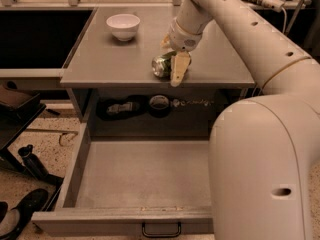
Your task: Place green can into top drawer
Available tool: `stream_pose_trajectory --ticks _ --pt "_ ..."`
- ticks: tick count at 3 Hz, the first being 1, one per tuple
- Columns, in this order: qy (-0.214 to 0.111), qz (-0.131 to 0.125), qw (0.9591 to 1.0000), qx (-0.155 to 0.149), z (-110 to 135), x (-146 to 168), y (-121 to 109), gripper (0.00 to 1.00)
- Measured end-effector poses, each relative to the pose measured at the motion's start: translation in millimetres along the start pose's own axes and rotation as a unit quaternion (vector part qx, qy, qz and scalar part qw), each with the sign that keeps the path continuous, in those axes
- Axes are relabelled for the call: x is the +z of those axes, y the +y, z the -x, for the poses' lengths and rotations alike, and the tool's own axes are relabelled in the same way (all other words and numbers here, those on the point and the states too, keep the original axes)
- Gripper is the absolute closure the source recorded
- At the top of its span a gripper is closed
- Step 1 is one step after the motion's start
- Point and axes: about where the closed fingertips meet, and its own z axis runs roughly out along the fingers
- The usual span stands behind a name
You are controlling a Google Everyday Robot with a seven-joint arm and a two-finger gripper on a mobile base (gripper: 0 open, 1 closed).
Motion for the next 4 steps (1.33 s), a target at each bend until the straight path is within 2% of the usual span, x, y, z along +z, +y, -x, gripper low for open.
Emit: stream_pose_trajectory --ticks 2,3,4 --pt "0.0 0.0 1.0 0.0 -0.1 0.3 0.0 0.65" --pt "-0.001 -0.008 0.9997 0.023 -1.3 -19.3 15.1 0.88" --pt "-0.007 -0.036 0.9975 0.06 1.5 -51.1 45.3 1.0"
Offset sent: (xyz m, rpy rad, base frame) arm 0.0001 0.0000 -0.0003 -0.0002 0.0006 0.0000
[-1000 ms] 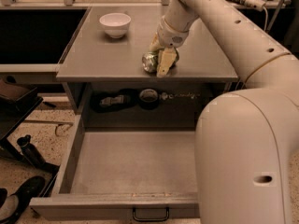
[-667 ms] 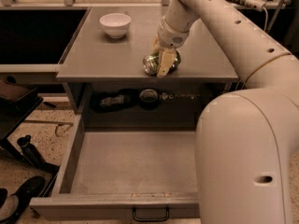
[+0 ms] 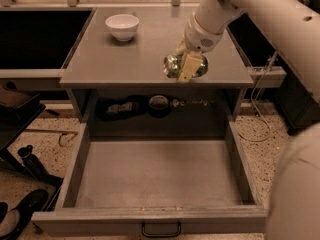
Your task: Place green can into top drawer
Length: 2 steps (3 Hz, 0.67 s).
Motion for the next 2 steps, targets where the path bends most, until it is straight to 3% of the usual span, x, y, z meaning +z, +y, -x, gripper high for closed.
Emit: stream_pose_trajectory --ticks 1,2 --pt "-0.024 -0.014 0.9995 0.016 8.0 -13.2 38.3 1.0" --pt "-0.064 -0.002 0.9974 0.033 17.4 6.2 75.3 1.0"
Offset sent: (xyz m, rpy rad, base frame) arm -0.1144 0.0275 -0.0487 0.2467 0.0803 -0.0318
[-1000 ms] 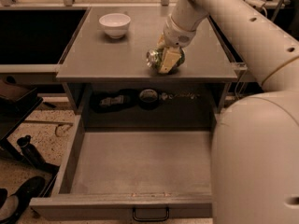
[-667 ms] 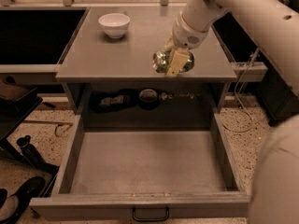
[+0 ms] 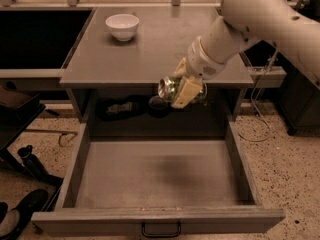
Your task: Place green can into top drawer
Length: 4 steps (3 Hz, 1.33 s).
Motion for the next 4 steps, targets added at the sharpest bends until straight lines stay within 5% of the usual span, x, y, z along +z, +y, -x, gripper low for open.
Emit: stream_pose_trajectory --ticks 1,3,4 --pt "-0.021 0.017 0.9996 0.003 1.0 22.0 27.2 1.0" --pt "-0.013 0.018 0.9997 0.011 -2.0 29.9 32.1 1.0" --pt "-0.007 0.022 0.9987 0.045 -20.2 55.7 53.9 1.0"
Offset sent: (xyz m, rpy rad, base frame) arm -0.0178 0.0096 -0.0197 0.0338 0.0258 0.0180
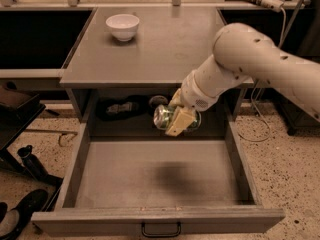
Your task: Place green can into top drawer
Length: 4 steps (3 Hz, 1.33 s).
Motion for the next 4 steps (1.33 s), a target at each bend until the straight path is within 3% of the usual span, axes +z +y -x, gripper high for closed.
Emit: stream_pose_trajectory --ticks 1,2,3,4 --pt "0.002 0.006 0.9997 0.024 -19.7 39.6 21.4 1.0" --pt "-0.015 0.018 0.9988 0.042 -31.6 74.7 36.3 1.0" --pt "-0.033 0.045 0.9975 0.043 -30.6 99.5 50.9 1.0" --pt "-0.033 0.045 0.9975 0.043 -30.6 99.6 50.9 1.0"
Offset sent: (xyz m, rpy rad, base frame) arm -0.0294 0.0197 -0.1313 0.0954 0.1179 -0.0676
